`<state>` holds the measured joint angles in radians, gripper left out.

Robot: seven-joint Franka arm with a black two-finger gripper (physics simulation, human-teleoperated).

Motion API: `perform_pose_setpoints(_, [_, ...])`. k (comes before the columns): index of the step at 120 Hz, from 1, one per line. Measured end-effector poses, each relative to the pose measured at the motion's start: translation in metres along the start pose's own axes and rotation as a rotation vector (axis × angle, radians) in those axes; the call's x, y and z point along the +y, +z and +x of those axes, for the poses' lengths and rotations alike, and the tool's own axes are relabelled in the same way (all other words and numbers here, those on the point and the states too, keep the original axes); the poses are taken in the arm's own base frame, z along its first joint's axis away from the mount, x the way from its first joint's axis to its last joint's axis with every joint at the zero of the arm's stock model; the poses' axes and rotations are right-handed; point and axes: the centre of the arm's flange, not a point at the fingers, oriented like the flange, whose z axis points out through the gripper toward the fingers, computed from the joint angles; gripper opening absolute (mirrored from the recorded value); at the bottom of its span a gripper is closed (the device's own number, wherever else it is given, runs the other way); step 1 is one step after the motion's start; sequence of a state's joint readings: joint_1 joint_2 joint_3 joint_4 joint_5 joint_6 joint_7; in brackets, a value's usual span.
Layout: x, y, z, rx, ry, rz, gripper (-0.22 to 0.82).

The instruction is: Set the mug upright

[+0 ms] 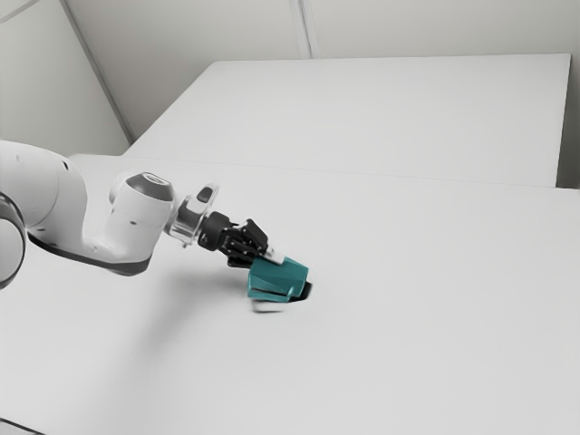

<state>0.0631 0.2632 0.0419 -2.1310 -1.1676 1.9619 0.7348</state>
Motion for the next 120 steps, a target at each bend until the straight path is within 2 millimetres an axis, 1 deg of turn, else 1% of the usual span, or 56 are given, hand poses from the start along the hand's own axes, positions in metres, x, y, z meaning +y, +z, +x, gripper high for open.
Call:
perform_pose_setpoints(20, [0.000, 0.000, 0.000, -0.002, 0.001, -0.002, -0.14])
perform_pose_setpoints(24, [0.003, 0.002, 0.000, -0.005, 0.006, 0.000, -0.15])
perform_pose_setpoints(36, [0.021, 0.005, 0.006, -0.018, 0.052, 0.022, -0.16])
perform_pose_setpoints(50, [0.048, 0.000, 0.015, -0.028, 0.120, 0.065, -0.17])
perform_pose_setpoints(53, [0.056, -0.005, 0.019, -0.033, 0.146, 0.089, -0.17])
perform_pose_setpoints(60, [0.075, -0.023, 0.032, -0.054, 0.221, 0.179, -0.17])
perform_pose_setpoints(74, [0.100, -0.054, 0.055, -0.112, 0.350, 0.422, -0.17])
perform_pose_setpoints(79, [0.104, -0.062, 0.061, -0.139, 0.382, 0.518, -0.17])
perform_pose_setpoints(87, [0.101, -0.072, 0.066, -0.181, 0.410, 0.663, -0.17])
perform_pose_setpoints(99, [0.074, -0.071, 0.074, -0.217, 0.398, 0.814, -0.18])
perform_pose_setpoints(108, [0.062, -0.069, 0.078, -0.214, 0.383, 0.887, -0.18])
perform_pose_setpoints(120, [0.048, -0.066, 0.080, -0.199, 0.345, 0.939, -0.18])
